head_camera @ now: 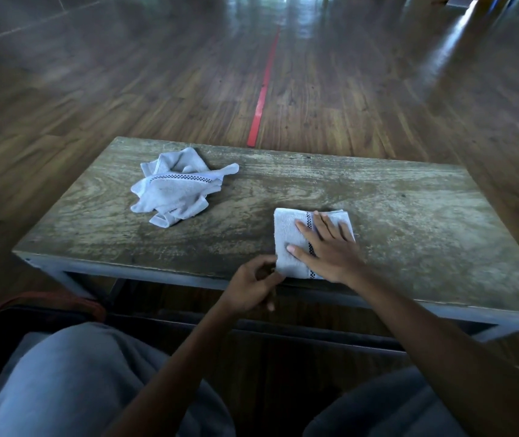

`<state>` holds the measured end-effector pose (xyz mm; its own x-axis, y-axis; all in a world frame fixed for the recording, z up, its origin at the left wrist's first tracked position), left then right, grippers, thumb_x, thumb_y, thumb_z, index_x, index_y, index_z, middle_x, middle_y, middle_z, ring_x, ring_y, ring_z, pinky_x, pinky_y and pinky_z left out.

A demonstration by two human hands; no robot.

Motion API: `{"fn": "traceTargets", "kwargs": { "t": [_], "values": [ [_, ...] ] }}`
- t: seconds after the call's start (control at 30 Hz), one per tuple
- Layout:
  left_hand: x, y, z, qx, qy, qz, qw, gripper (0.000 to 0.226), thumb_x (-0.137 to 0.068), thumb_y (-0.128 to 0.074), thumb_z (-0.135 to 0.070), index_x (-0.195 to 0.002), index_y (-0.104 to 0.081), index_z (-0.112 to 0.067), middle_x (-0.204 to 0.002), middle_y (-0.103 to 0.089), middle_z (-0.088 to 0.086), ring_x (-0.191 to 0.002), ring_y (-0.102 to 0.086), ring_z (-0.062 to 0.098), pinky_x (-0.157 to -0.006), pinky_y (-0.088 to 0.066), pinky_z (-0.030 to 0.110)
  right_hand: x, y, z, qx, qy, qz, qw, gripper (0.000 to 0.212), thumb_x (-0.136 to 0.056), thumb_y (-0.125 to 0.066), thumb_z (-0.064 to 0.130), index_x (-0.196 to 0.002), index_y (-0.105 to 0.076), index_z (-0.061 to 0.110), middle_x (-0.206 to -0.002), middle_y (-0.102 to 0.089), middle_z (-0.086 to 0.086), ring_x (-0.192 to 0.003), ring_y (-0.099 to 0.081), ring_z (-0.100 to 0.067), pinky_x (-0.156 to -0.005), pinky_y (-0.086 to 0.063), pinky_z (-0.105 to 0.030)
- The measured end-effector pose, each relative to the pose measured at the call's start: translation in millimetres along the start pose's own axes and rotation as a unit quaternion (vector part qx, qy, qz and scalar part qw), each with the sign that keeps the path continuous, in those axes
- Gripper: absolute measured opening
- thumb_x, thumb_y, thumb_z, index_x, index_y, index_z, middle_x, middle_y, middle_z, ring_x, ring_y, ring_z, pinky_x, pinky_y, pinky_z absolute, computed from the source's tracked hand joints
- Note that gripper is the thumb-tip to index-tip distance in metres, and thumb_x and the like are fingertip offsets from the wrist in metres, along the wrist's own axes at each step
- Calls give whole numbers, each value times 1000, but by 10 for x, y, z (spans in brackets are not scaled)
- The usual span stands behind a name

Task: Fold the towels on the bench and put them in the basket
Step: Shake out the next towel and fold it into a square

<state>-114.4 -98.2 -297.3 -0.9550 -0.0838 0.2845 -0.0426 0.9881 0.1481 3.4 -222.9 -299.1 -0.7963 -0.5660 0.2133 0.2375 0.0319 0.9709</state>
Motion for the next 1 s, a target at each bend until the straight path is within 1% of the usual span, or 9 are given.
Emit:
{"fn": "traceTargets", "kwargs": {
  "t": [0.17, 0.33, 0.4, 0.5, 0.6, 0.73, 0.83, 0.9, 1.0],
  "values": [
    [-10, -195, 78, 54, 56, 85, 993, 26, -92, -58, -30, -117, -53, -23, -56, -55, 3, -39, -55, 14, -35, -33, 17, 1, -3, 0, -20, -5, -7, 1000, 79, -76, 6, 75, -147, 8, 41, -158, 19, -1, -143, 22, -13, -115, 16, -42],
    [-79, -144, 79, 9, 47, 68, 997, 33, -92, -58, -36, -111, -52, -10, -54, -52, 4, -41, -58, 18, -37, -40, 20, -4, -12, -11, -20, -11, -12, 1000, 70, -84, 3, 69, -148, 8, 42, -158, 19, 2, -143, 22, -11, -116, 16, -42],
    [-76, -144, 92, 21, 44, 62, 997, 35, -91, -59, -36, -110, -51, -8, -53, -54, 3, -45, -62, 21, -38, -42, 21, -11, -14, -11, -18, -14, -14, 1000, 68, -85, 3, 68, -148, 8, 42, -158, 19, 2, -143, 22, -11, -116, 15, -42],
    [-41, -200, 134, 56, 37, 78, 995, 31, -92, -57, -37, -116, -52, -18, -59, -63, 9, -50, -65, 23, -40, -44, 21, -19, -23, -16, -9, -19, -18, 1000, 70, -83, 4, 68, -147, 9, 41, -158, 18, 2, -144, 21, -12, -116, 14, -42],
    [-23, -222, 169, 68, 33, 87, 993, 30, -94, -53, -37, -120, -53, -24, -61, -63, 11, -49, -65, 23, -40, -46, 21, -32, -24, -20, -4, -24, -20, 1000, 67, -86, 3, 66, -148, 8, 41, -158, 17, 1, -144, 20, -13, -117, 13, -43],
    [-56, -177, 131, 57, 31, 69, 996, 29, -97, -47, -36, -108, -54, -11, -53, -53, 6, -44, -62, 20, -39, -44, 20, -38, -22, -20, -5, -33, -24, 999, 65, -88, 1, 65, -148, 6, 41, -159, 16, 2, -144, 19, -13, -117, 13, -43],
    [-82, -182, 80, 52, 26, 65, 996, 20, -99, -43, -34, -93, -50, -16, -50, -47, 3, -44, -62, 20, -40, -45, 22, -55, -19, -9, -10, -36, -28, 999, 74, -80, 9, 70, -148, 7, 42, -159, 15, 3, -144, 18, -12, -117, 12, -43],
    [-101, -190, 75, 56, 28, 61, 996, 22, -98, -45, -35, -96, -50, -14, -52, -55, 5, -47, -64, 22, -41, -46, 22, -53, -21, -9, -12, -35, -31, 999, 75, -78, 10, 70, -148, 7, 42, -159, 15, 3, -145, 18, -12, -117, 12, -43],
    [-91, -204, 124, 75, 40, 64, 994, 30, -95, -50, -38, -113, -51, -14, -73, -70, 12, -54, -67, 25, -43, -49, 24, -50, -21, -2, -11, -36, -33, 999, 74, -80, 9, 68, -148, 6, 41, -159, 14, 2, -145, 17, -13, -117, 12, -43]
  ]
}}
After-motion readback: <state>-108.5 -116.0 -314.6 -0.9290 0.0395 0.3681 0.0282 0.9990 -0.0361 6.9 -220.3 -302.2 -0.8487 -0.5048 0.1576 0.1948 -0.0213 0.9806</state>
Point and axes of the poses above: each hand's wrist, its own x-axis away from the middle knuckle, its own y-axis out of the back of the hand, z = x × y, the point moved 7 cm from there along -x, towards the middle knuckle
